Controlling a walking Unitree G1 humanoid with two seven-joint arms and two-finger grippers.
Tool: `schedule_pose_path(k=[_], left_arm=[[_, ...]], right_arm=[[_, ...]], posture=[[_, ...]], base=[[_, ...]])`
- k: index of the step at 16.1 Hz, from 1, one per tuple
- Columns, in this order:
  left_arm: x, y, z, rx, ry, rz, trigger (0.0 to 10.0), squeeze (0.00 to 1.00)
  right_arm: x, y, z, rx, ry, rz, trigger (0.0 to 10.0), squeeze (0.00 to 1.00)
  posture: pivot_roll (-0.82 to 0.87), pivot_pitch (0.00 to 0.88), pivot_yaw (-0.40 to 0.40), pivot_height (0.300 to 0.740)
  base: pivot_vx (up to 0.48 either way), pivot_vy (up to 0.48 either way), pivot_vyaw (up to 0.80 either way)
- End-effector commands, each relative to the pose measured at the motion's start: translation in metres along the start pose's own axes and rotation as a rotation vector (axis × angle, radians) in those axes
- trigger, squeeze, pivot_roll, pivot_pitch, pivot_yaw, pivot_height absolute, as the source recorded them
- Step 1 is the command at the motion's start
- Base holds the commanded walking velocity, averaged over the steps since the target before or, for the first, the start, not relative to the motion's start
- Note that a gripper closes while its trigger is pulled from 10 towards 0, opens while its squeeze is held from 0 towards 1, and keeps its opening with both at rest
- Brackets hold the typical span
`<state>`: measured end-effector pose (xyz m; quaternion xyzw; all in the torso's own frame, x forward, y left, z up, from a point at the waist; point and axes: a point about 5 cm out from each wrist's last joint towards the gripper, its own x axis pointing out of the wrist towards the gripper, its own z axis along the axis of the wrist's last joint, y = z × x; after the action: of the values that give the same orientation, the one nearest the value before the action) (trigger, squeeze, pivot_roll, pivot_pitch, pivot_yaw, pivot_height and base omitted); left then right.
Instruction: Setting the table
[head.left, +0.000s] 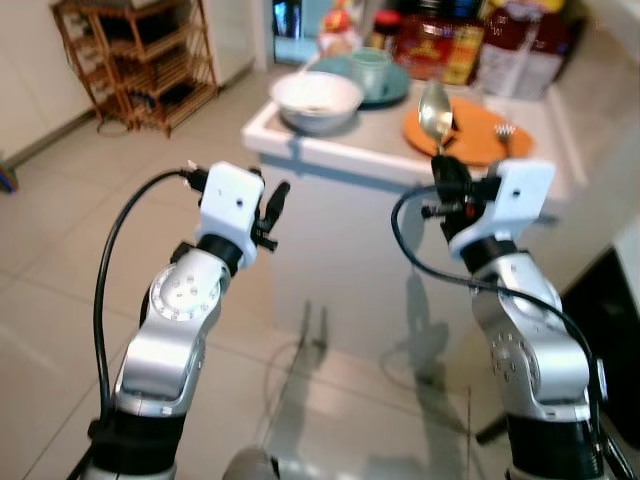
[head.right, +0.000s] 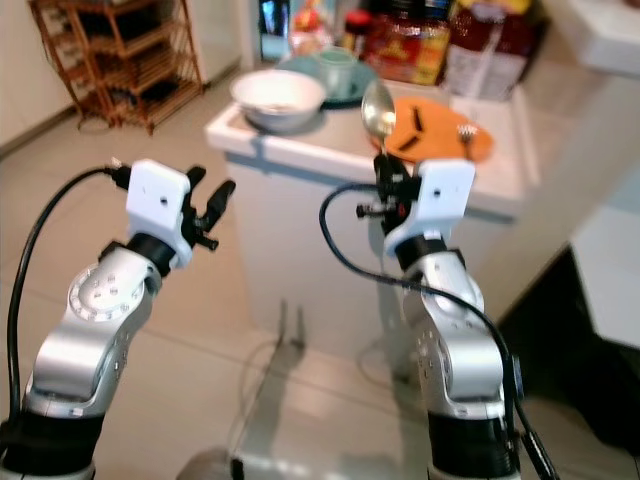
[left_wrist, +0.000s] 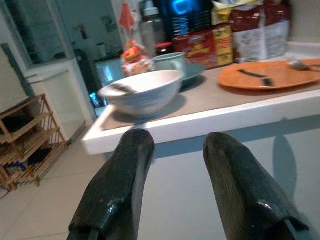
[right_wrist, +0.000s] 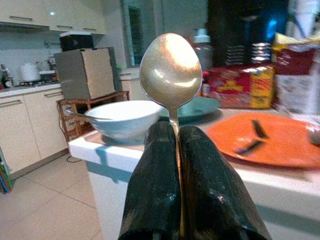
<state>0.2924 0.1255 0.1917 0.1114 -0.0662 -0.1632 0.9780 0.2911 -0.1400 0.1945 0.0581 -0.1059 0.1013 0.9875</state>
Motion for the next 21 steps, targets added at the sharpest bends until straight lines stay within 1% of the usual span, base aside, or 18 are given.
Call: schedule_pose_path(k=[1, 3, 4, 5, 6, 9, 11, 14, 15, 16, 17, 18, 19, 21], left_arm=[[0.003, -0.006, 0.002, 0.012, -0.011, -0.017, 10.0, 0.00], [0.002, -0.007, 0.002, 0.019, -0.012, -0.016, 10.0, 0.00], [0.002, -0.007, 0.002, 0.019, -0.012, -0.016, 10.0, 0.00], [0.003, -0.008, 0.002, 0.022, -0.013, -0.018, 10.0, 0.00], [0.003, -0.009, 0.003, 0.022, -0.015, -0.020, 10.0, 0.00], [0.003, -0.012, 0.003, 0.022, -0.016, -0.026, 10.0, 0.00], [0.004, -0.014, 0.002, 0.019, -0.018, -0.027, 10.0, 0.00], [0.005, -0.014, 0.003, 0.016, -0.018, -0.022, 10.0, 0.00], [0.005, -0.015, 0.003, 0.016, -0.019, -0.021, 10.0, 0.00], [0.005, -0.015, 0.003, 0.016, -0.020, -0.020, 10.0, 0.00], [0.005, -0.015, 0.003, 0.017, -0.021, -0.021, 10.0, 0.00], [0.005, -0.015, 0.004, 0.017, -0.025, -0.023, 10.0, 0.00], [0.005, -0.015, 0.004, 0.017, -0.026, -0.024, 10.0, 0.00], [0.006, -0.015, 0.005, 0.018, -0.030, -0.025, 10.0, 0.00]], right_arm=[[-0.005, -0.009, 0.001, -0.026, 0.009, -0.028, 10.0, 0.00], [-0.007, -0.010, -0.009, -0.098, 0.063, -0.029, 10.0, 0.00], [-0.007, -0.010, -0.009, -0.098, 0.063, -0.029, 10.0, 0.00], [-0.010, -0.011, -0.012, -0.136, 0.080, -0.022, 10.0, 0.00], [-0.011, -0.013, -0.013, -0.148, 0.083, -0.025, 10.0, 0.00], [-0.013, -0.022, -0.011, -0.148, 0.080, -0.051, 10.0, 0.00], [-0.016, -0.029, -0.012, -0.167, 0.104, -0.088, 10.0, 0.00], [-0.017, -0.034, -0.013, -0.174, 0.114, -0.119, 10.0, 0.00], [-0.018, -0.035, -0.015, -0.139, 0.127, -0.134, 10.0, 0.00], [-0.018, -0.036, -0.016, -0.131, 0.131, -0.139, 10.0, 0.00], [-0.019, -0.036, -0.016, -0.133, 0.132, -0.144, 10.0, 0.00], [-0.020, -0.039, -0.017, -0.173, 0.145, -0.152, 10.0, 0.00], [-0.021, -0.040, -0.019, -0.182, 0.154, -0.153, 10.0, 0.00], [-0.021, -0.043, -0.018, -0.171, 0.154, -0.171, 10.0, 0.00]], posture=[[0.09, 0.021, -0.024, 0.740], [0.09, 0.016, -0.030, 0.740], [0.09, 0.016, -0.030, 0.740], [0.09, 0.012, -0.032, 0.740], [0.09, 0.011, -0.030, 0.740], [0.08, 0.007, -0.026, 0.740], [0.08, 0.006, -0.025, 0.740], [0.08, 0.005, -0.026, 0.740], [0.08, 0.005, -0.026, 0.740], [0.08, 0.006, -0.026, 0.740], [0.08, 0.006, -0.028, 0.740], [0.08, 0.006, -0.027, 0.740], [0.08, 0.006, -0.026, 0.740], [0.08, 0.006, -0.024, 0.740]], base=[[0.000, -0.480, 0.00], [0.000, -0.480, 0.00], [0.000, -0.480, 0.00], [0.000, -0.480, 0.00], [0.000, -0.480, 0.00], [0.000, -0.480, 0.00], [0.000, -0.480, 0.00], [0.000, -0.480, 0.00], [0.000, -0.480, 0.00], [0.000, -0.480, 0.00], [0.000, -0.480, 0.00], [0.000, -0.480, 0.00], [0.000, -0.480, 0.00], [0.000, -0.480, 0.00]])
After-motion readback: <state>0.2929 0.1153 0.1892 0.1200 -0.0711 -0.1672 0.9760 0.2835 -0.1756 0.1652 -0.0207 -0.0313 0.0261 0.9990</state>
